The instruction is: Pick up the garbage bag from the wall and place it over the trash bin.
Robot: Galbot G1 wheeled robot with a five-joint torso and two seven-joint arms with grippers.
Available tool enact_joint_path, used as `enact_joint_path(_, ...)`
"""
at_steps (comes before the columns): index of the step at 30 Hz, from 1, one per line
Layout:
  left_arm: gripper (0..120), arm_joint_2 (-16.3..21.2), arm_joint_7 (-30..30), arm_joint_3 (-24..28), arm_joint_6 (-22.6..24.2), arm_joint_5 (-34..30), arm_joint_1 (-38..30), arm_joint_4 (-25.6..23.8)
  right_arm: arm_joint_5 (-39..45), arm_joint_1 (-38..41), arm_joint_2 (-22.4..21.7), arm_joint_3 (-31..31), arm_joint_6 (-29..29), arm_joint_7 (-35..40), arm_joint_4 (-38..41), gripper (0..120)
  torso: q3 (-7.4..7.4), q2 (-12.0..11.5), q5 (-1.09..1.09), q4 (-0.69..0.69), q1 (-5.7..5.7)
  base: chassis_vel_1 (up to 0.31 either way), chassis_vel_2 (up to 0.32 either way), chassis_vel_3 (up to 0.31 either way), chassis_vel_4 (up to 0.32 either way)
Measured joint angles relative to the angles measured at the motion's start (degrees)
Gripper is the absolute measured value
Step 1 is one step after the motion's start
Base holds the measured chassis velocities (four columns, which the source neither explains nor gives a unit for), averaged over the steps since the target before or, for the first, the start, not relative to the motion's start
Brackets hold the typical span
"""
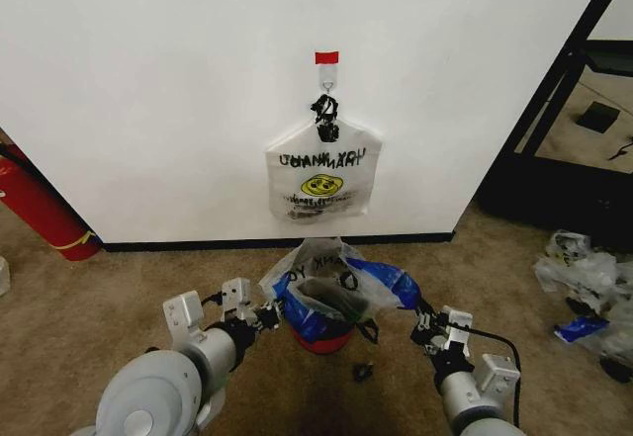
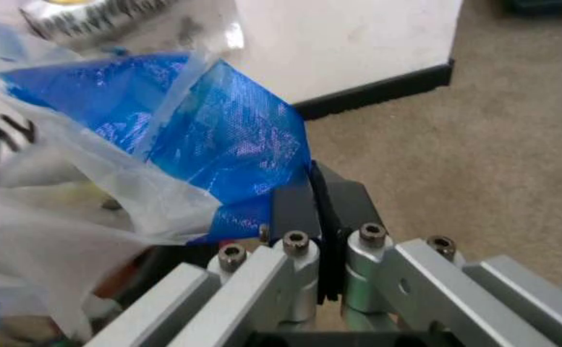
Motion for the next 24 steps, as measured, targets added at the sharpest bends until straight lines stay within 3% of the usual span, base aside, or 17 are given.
enact_joint_path(12,0,5.83,-3.4,-3.73,4.74,-7.79,-2.71,1.24,-1.51,3.33,-0.72,-0.04,-5.53,3.15,-4.98,0,0.0,0.0,0.0,0.01,0.0,0.0,0.0,0.0,0.0)
enact_joint_path(17,0,5.22,-3.42,2.37,4.88,-5.44,-4.88,3.47,-1.45,6.85,0.02,-1.65,-5.68,3.22,-8.52,0,0.0,0.0,-0.01,0.0,0.0,0.0,0.0,0.0,0.0)
enact_joint_path(24,0,4.67,-3.17,5.08,4.93,-3.05,-6.08,7.48,-0.98,11.09,0.85,-2.98,-4.67,3.02,-13.51,0,0.01,0.0,0.0,0.01,0.0,0.0,0.0,0.0,0.0)
